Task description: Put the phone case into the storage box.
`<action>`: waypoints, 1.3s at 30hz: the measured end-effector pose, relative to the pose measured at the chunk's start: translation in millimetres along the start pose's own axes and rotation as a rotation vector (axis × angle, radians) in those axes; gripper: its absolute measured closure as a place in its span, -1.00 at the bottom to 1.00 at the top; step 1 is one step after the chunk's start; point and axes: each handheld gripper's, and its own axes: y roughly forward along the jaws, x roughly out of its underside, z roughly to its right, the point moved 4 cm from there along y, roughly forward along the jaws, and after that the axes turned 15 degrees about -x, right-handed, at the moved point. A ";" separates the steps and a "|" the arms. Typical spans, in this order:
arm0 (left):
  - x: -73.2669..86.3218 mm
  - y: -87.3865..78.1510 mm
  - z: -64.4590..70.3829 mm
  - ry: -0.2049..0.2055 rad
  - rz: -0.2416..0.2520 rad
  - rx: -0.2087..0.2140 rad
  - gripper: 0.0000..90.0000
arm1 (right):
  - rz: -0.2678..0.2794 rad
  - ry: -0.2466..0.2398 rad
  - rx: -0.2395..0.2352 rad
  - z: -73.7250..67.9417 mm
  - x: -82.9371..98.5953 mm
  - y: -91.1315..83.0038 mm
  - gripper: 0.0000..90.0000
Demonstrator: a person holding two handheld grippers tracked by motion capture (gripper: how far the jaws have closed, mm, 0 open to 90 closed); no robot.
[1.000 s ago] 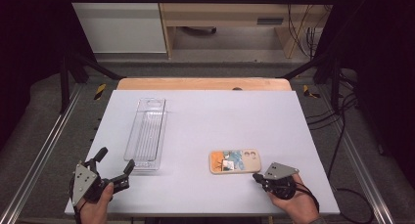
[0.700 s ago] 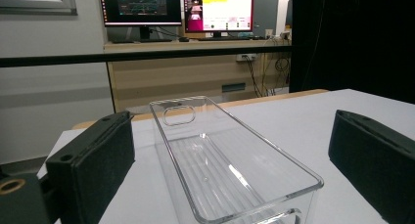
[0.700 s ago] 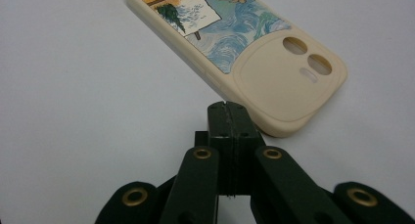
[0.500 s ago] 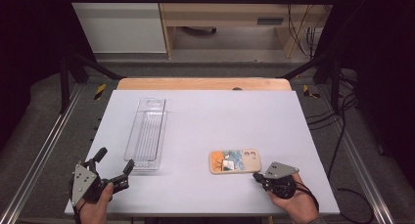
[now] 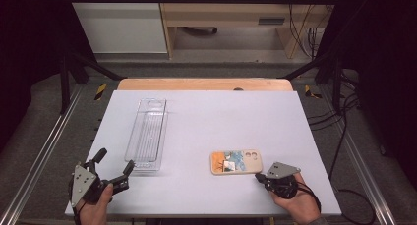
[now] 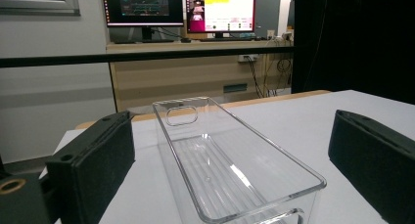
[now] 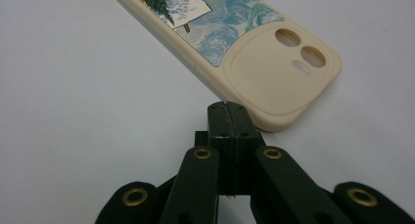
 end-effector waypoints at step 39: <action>0.1 -0.2 0.4 0.000 -0.004 -0.005 -0.93 | 0.075 0.144 0.088 49.7 -26.5 33.9 1.00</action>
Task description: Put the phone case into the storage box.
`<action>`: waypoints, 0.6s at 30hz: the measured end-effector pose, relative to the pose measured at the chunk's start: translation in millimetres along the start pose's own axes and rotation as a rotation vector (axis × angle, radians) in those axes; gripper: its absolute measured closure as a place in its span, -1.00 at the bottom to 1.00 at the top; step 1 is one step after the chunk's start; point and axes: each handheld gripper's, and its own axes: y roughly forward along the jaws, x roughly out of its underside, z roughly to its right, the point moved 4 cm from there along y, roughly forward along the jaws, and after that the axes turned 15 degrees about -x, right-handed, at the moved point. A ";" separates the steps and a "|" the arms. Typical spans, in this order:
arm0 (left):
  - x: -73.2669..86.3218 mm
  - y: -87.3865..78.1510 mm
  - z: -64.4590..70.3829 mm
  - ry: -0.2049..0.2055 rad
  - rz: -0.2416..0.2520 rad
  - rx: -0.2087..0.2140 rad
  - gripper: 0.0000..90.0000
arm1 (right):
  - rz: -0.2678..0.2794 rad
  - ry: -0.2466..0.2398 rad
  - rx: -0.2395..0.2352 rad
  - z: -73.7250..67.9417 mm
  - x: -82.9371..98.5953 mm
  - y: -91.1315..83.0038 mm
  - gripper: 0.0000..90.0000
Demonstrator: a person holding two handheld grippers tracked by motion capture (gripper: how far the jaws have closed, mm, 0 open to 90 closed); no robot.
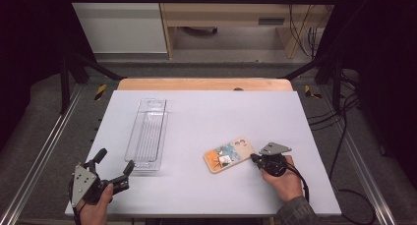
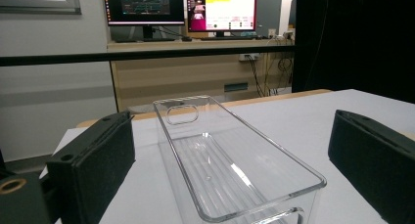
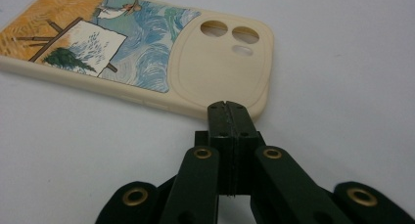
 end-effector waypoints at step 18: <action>0.4 0.4 -0.8 0.004 -0.003 -0.007 -0.93 | 0.030 0.067 0.009 8.1 -15.6 18.1 1.00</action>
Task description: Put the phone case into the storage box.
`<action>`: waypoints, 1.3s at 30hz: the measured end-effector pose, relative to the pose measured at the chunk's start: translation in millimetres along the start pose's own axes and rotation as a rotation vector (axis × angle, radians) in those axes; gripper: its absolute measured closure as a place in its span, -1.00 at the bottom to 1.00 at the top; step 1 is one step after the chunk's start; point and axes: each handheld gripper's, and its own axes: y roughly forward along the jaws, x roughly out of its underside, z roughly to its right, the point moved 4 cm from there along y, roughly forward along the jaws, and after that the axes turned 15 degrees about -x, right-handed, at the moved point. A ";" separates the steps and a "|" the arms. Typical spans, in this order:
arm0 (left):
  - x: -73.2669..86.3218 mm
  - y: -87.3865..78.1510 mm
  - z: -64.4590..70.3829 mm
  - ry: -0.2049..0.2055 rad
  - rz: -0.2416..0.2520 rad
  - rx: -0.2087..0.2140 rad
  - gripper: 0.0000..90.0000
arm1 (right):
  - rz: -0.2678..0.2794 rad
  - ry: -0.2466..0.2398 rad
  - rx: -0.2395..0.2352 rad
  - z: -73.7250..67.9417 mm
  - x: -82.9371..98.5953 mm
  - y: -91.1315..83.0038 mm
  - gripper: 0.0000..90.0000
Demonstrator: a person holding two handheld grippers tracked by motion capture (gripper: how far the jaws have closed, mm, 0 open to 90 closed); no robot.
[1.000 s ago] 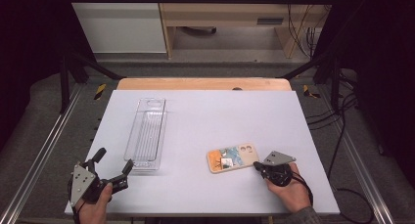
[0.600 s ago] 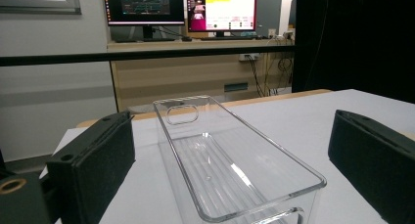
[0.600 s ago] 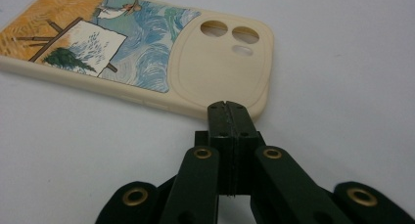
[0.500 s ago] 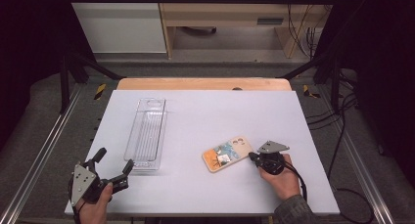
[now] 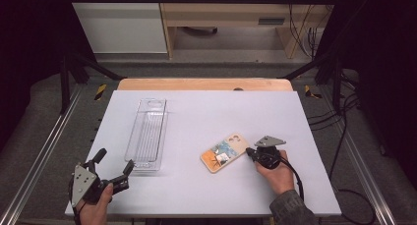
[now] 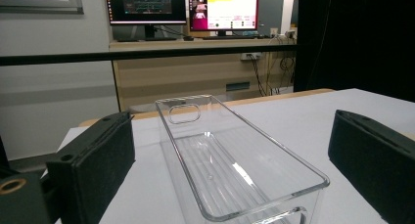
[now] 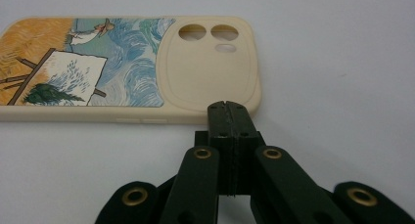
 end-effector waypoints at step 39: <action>-7.0 -3.7 -1.6 -0.009 0.003 -0.010 -0.94 | 0.274 0.025 0.060 0.7 -5.9 -47.9 -0.50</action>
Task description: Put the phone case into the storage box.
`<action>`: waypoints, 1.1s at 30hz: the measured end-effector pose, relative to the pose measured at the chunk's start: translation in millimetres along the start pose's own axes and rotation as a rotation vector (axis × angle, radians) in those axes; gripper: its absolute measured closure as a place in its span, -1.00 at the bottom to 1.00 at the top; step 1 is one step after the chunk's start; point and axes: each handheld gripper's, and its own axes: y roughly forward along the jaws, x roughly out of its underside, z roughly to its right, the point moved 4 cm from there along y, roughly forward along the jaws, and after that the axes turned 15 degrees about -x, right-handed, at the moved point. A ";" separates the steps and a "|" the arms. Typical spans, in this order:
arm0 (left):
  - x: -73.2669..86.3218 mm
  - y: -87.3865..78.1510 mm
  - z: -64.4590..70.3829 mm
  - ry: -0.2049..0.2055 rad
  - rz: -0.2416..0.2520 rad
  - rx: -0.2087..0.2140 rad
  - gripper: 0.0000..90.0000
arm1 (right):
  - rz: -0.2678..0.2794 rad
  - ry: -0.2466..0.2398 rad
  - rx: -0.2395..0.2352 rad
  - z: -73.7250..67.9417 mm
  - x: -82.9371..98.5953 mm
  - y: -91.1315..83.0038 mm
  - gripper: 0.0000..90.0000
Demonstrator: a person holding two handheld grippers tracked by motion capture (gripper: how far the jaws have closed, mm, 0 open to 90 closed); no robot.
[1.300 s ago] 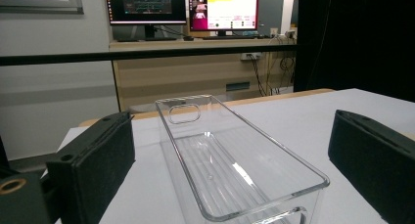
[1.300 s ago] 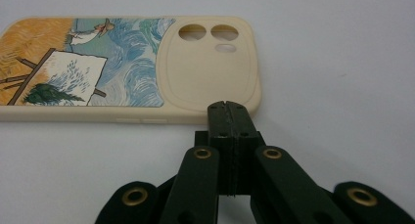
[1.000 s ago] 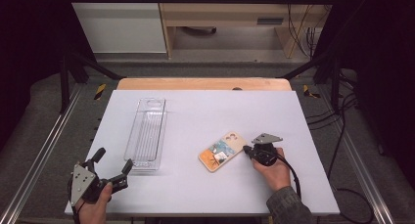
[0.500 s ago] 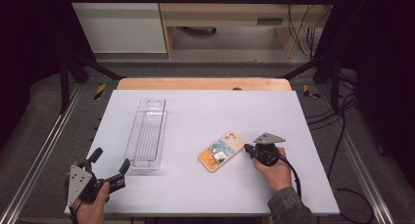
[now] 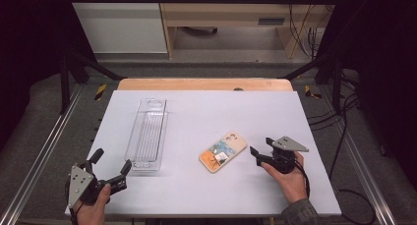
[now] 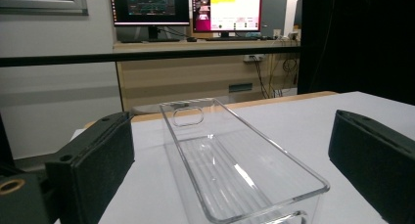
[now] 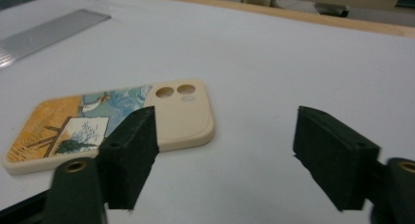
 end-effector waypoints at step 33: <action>-11.9 55.8 138.9 0.207 -0.232 0.297 -0.95 | 0.180 -0.055 0.071 -6.8 19.1 -64.3 -0.81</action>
